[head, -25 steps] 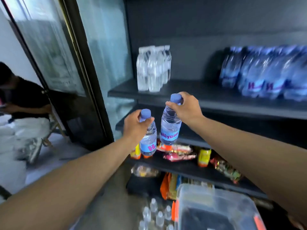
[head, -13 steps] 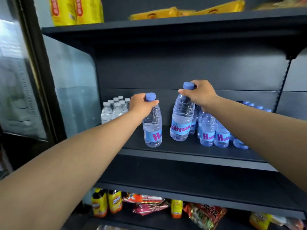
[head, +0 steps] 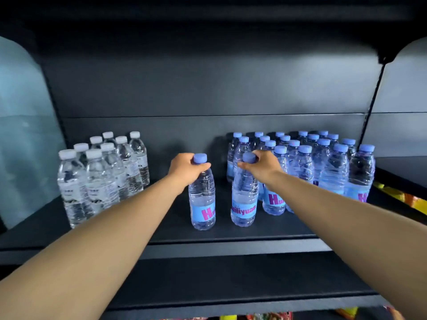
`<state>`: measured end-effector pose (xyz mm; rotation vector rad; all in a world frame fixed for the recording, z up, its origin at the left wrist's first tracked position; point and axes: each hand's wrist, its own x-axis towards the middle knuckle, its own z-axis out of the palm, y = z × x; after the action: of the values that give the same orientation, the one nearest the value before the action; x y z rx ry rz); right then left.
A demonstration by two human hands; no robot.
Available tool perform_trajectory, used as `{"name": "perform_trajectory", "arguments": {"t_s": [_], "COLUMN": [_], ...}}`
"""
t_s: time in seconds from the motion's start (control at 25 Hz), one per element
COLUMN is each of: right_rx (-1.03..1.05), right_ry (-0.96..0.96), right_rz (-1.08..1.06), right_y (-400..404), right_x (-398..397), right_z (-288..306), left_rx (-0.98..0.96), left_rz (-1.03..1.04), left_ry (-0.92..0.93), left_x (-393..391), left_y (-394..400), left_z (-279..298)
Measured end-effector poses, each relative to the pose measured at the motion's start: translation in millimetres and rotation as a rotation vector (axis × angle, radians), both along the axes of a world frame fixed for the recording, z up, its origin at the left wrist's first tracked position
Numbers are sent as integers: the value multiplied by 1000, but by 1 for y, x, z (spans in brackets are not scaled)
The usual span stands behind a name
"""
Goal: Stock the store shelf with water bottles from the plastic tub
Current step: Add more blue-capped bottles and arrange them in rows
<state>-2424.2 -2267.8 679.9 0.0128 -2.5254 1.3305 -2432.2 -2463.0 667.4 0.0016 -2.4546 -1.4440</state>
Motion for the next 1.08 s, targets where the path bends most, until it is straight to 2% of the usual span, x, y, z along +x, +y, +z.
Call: {"name": "perform_trajectory", "arguments": {"t_s": [0.16,0.32,0.64,0.88,1.08], "right_rx": [-49,-8,-170,-150,-63], "right_ry": [-15,-75,-106,-60,-148], "right_rz": [20,14,36,7,-85], "right_y": [1,-1,-5,3,11], "right_x": [-24,-27,-47,-67,-80], "right_z": [-8,-11,-6,-7,7], "left_rx": [41,55,83,85,101], "left_rz": [-93,-149,-166,-144,-141], "left_ry": [-22,-13,-31,-32,-43], "left_x": [-22,-28,-34,-35,-36], "left_y": [-13,-13,-16,-15,-14], "left_z": [-3,-7,-9,-10,-11]}}
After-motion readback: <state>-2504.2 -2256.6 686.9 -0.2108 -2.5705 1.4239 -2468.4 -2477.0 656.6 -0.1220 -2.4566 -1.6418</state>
